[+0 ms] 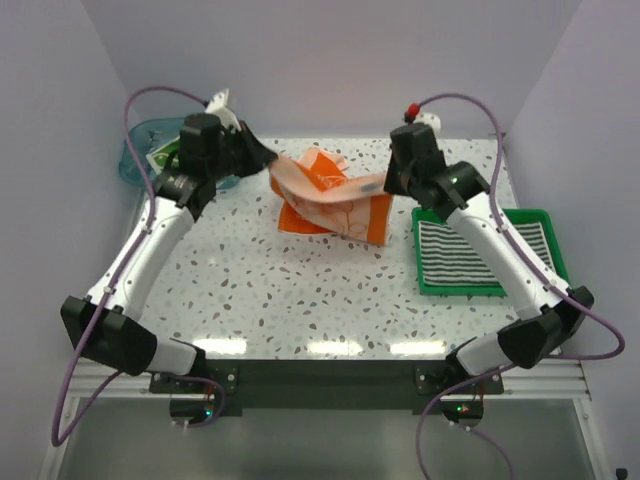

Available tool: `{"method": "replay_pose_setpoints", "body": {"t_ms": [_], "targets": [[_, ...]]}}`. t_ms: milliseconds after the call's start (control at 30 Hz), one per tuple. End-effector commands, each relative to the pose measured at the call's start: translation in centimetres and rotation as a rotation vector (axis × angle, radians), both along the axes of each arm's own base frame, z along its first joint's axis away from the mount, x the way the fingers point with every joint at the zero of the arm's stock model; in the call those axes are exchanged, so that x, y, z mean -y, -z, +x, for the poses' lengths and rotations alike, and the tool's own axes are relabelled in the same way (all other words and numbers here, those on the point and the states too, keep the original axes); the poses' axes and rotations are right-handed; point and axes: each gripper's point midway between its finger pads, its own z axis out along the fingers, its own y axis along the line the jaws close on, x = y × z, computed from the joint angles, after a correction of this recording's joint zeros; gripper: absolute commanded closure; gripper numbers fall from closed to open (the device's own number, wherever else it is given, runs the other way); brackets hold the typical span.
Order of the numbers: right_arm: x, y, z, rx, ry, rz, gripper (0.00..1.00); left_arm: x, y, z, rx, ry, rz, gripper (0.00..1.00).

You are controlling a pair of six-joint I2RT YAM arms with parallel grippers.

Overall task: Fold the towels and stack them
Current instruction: Flatten out the crumpled towel

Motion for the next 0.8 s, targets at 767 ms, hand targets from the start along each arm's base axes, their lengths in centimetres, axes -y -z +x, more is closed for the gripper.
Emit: {"method": "replay_pose_setpoints", "body": {"t_ms": [767], "targets": [[6.9, -38.4, -14.8, 1.071, -0.424, 0.094, 1.00, -7.4, -41.3, -22.5, 1.295, 0.047, -0.116, 1.00]]}}
